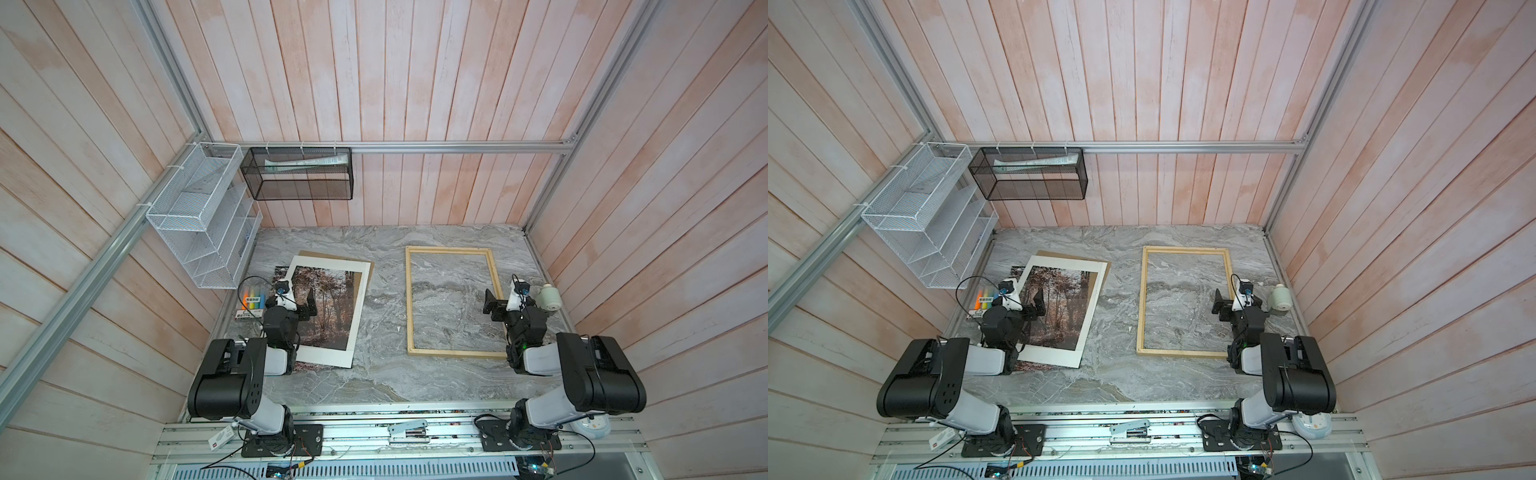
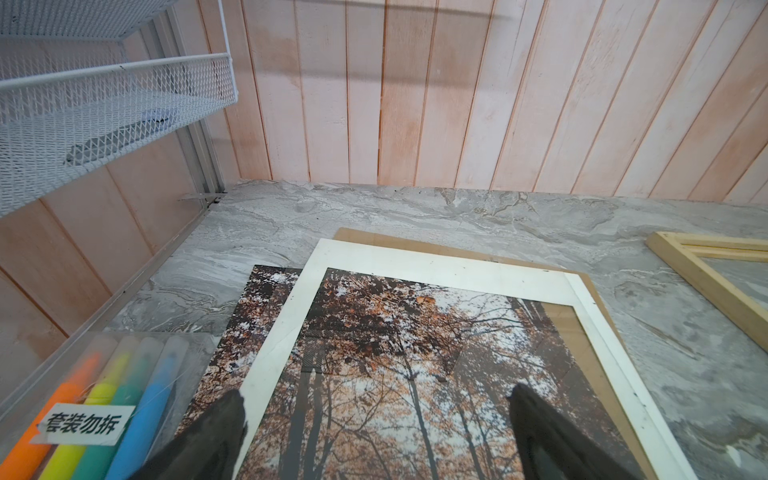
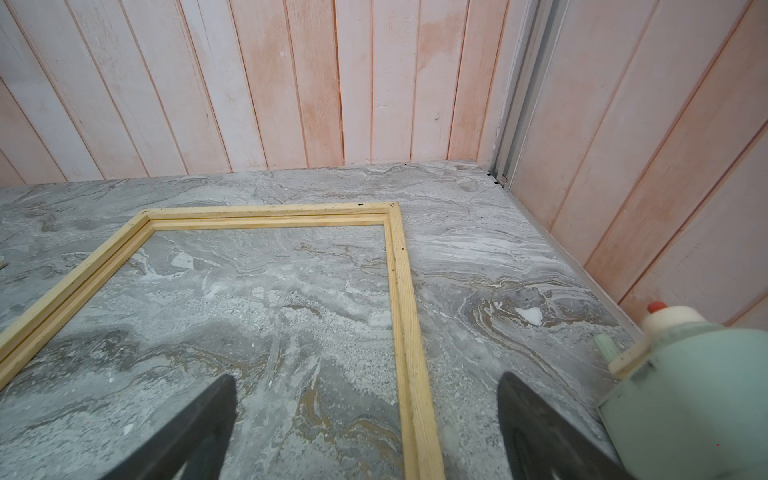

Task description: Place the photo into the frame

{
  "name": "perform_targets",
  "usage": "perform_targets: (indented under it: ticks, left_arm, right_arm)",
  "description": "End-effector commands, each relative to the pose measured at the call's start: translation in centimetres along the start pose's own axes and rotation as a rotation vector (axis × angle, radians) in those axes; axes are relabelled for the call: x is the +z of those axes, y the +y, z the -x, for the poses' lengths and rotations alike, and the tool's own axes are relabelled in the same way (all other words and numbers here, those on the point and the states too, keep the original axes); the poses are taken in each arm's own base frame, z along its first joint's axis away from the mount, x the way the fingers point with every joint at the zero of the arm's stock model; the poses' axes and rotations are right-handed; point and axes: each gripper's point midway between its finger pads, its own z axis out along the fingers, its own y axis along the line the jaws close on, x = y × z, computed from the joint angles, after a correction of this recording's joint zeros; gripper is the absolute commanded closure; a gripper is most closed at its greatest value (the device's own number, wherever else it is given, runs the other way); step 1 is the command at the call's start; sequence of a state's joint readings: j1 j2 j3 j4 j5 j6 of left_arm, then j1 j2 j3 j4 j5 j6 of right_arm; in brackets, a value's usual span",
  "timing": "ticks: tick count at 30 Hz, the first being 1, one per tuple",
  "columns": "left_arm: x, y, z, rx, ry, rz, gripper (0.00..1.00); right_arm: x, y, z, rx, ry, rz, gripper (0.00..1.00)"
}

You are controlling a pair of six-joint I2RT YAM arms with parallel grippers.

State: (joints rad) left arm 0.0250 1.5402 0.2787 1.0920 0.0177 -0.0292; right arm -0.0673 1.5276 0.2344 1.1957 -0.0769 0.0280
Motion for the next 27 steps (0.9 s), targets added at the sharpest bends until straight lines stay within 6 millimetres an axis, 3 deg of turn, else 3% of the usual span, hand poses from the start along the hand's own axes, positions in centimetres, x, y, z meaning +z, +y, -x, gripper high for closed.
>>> perform_targets:
  ticks: [1, 11, 15, 17, 22, 27]
  left_arm:
    - [0.3, 0.1, 0.8, 0.009, -0.019, 0.009, 0.00]
    - [0.2, 0.1, 0.8, 0.012, -0.022, 0.011, 0.00]
    - [0.4, 0.9, 1.6, -0.004, -0.026, 0.069, 0.00]
    - [1.1, 1.7, 2.1, -0.021, 0.034, 0.130, 0.00]
    - [1.9, 2.0, 5.4, -0.135, 0.127, 0.176, 0.00]
    - [1.2, -0.3, 6.9, -0.284, 0.227, 0.088, 0.00]
  right_arm:
    - [0.2, 0.1, 0.9, -0.010, -0.020, 0.007, 0.02]
    - [0.2, -0.2, 1.0, -0.008, -0.024, -0.009, 0.02]
    - [0.1, -3.6, 2.4, 0.072, -0.004, -0.224, 0.02]
    - [-0.7, -4.2, 2.9, 0.110, 0.007, -0.269, 0.02]
    - [-1.1, -1.5, 7.0, 0.017, -0.015, -0.303, 0.02]
    - [0.0, 6.1, 9.6, 0.013, 0.033, -0.118, 0.02]
